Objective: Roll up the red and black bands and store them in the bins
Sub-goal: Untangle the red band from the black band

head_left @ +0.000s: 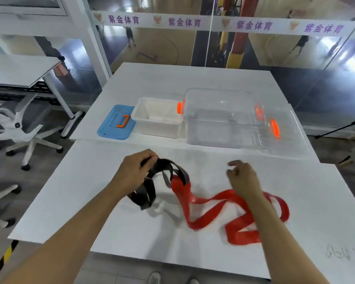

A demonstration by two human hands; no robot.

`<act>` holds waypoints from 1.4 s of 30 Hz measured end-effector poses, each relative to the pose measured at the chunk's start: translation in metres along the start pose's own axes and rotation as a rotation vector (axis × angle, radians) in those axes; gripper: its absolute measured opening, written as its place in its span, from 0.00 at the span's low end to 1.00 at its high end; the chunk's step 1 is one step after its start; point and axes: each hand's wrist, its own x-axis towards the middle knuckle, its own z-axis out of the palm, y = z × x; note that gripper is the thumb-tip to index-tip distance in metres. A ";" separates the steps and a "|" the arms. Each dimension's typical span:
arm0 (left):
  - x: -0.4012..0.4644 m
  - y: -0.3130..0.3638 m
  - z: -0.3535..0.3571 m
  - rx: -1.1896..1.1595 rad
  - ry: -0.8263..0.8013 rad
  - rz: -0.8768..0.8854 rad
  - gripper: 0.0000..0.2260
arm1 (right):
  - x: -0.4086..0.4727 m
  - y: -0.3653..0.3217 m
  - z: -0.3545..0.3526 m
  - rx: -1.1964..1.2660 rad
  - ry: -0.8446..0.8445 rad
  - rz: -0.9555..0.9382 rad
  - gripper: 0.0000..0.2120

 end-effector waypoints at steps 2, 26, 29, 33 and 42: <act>-0.005 -0.004 0.010 0.018 -0.017 0.003 0.07 | -0.016 -0.025 0.030 0.147 -0.158 -0.091 0.08; -0.025 -0.024 -0.007 -0.251 -0.504 -0.421 0.10 | -0.044 -0.052 0.070 0.327 -0.326 -0.257 0.07; -0.023 -0.013 0.011 -0.201 -0.578 -0.251 0.23 | -0.053 -0.065 0.058 0.300 -0.383 -0.333 0.10; -0.013 0.000 0.031 -0.200 -0.323 -0.082 0.09 | -0.057 -0.070 0.045 0.326 -0.444 -0.306 0.14; -0.009 0.017 0.025 -0.036 -0.257 -0.083 0.11 | -0.059 -0.078 0.005 -0.058 -0.441 -0.353 0.41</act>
